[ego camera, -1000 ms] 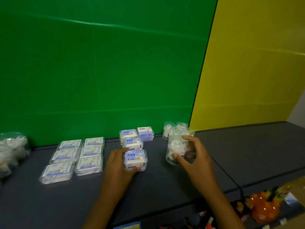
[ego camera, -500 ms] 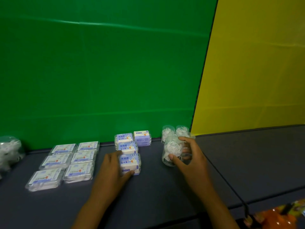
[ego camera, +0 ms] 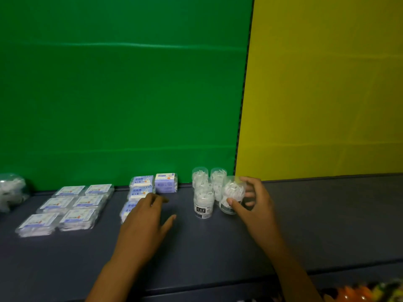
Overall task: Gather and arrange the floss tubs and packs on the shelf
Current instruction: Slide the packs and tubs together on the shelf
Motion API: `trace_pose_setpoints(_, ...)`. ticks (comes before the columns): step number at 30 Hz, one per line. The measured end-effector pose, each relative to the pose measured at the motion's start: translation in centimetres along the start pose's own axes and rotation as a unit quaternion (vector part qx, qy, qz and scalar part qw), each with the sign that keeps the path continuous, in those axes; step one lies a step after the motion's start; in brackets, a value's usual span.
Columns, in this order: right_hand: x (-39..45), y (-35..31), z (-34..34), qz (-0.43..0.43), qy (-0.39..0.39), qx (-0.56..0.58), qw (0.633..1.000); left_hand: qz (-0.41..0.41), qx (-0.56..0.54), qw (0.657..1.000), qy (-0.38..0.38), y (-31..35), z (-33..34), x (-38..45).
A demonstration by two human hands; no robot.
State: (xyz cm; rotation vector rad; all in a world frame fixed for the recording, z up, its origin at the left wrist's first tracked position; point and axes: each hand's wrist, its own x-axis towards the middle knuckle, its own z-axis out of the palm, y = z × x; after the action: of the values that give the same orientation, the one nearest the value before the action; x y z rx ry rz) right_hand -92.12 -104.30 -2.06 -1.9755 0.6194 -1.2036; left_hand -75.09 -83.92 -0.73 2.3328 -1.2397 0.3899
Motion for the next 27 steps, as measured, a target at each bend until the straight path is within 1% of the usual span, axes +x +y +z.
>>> trace_pose_setpoints(6, 0.3, 3.4, 0.7, 0.03, -0.067, -0.013, 0.997, -0.024, 0.004, 1.0, -0.01, 2.5, 0.7, -0.6)
trace_pose_setpoints(13, 0.2, 5.3, 1.4, 0.024, -0.102, -0.036, 0.994, -0.046, 0.046, 0.998, -0.01, 3.3, 0.8, -1.5)
trace_pose_setpoints(18, 0.5, 4.4, 0.1, 0.001, -0.144, -0.085, 0.986, -0.052, 0.055, 0.997, -0.009, 3.5, 0.5, -1.8)
trace_pose_setpoints(20, 0.6, 3.2, -0.3, -0.027, -0.131, -0.117, 0.984, -0.052, 0.059, 0.997, -0.004, 3.3, 0.1, -2.0)
trace_pose_setpoints(23, 0.4, 0.5, -0.4, -0.1, -0.12, -0.163, 0.974, -0.051, 0.074, 0.996, 0.003, 2.8, -0.8, -2.3)
trace_pose_setpoints(25, 0.2, -1.4, -0.1, -0.15, -0.152, -0.224, 0.951, -0.046, 0.094, 0.994, 0.008, 2.4, -1.6, -2.7)
trace_pose_setpoints(27, -0.3, -3.2, 0.6, -0.177, -0.194, -0.287, 0.921, -0.049, 0.102, 0.994, 0.013, 1.8, -2.6, -3.5)
